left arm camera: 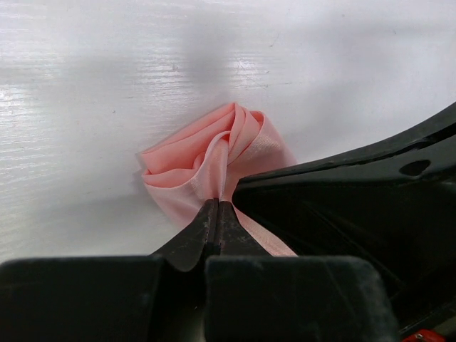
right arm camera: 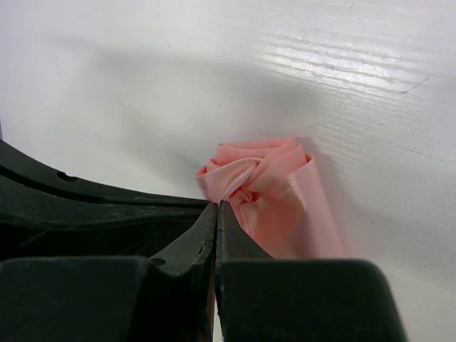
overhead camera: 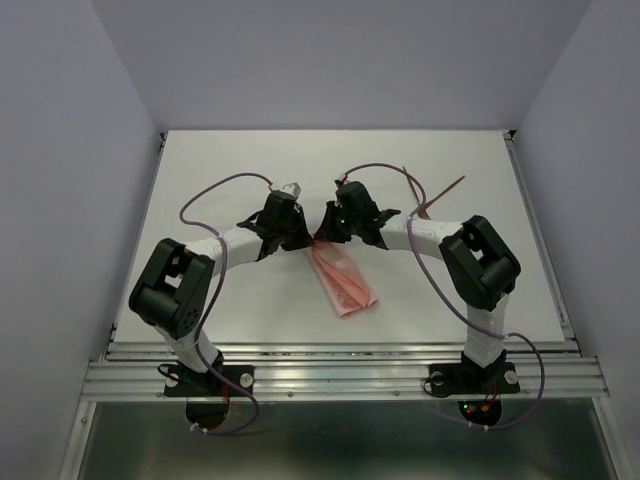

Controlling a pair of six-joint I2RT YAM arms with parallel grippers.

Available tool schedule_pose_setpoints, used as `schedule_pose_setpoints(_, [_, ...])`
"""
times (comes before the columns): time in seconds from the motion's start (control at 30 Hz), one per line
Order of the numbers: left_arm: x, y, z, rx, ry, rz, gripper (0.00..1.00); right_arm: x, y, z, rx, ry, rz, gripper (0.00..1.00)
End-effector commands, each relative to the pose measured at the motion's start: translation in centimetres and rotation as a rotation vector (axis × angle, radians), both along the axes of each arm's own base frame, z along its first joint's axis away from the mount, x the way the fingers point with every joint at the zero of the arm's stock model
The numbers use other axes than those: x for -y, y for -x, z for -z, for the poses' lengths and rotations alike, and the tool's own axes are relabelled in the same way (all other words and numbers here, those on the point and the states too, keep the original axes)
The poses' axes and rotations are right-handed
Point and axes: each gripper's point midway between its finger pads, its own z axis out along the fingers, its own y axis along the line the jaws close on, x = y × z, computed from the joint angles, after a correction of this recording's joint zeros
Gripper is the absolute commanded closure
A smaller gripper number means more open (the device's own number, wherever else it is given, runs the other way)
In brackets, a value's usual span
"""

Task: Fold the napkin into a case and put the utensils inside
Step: Grasp the top corner of the smaller rectangle folded napkin from the folded napkin.

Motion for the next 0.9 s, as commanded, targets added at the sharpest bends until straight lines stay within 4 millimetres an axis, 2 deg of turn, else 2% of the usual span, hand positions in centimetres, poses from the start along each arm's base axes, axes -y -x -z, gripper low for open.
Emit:
schedule_pose_setpoints(0.0, [0.1,-0.5,-2.4,0.077,0.033,0.017,1.0,-0.5,-1.3,-3.3,0.094,-0.073,0.063,0.99])
schedule_pose_setpoints(0.23, [0.2,-0.5,-2.8,0.089,0.035,0.022,1.0,-0.6,-0.9,-0.6,0.025,-0.035,0.045,0.99])
schedule_pose_setpoints(0.53, [0.1,-0.5,-2.7,0.089,0.037,0.021,1.0,-1.6,-1.2,-0.5,0.015,-0.062,0.031,0.99])
schedule_pose_setpoints(0.7, [0.3,-0.4,-2.6,0.086,0.042,0.026,1.0,-1.9,-1.5,0.2,0.002,-0.068,0.038,0.99])
schedule_pose_setpoints(0.87, [0.4,-0.4,-2.4,0.083,0.045,0.033,1.0,-2.5,-2.3,0.3,0.007,-0.094,0.063,0.99])
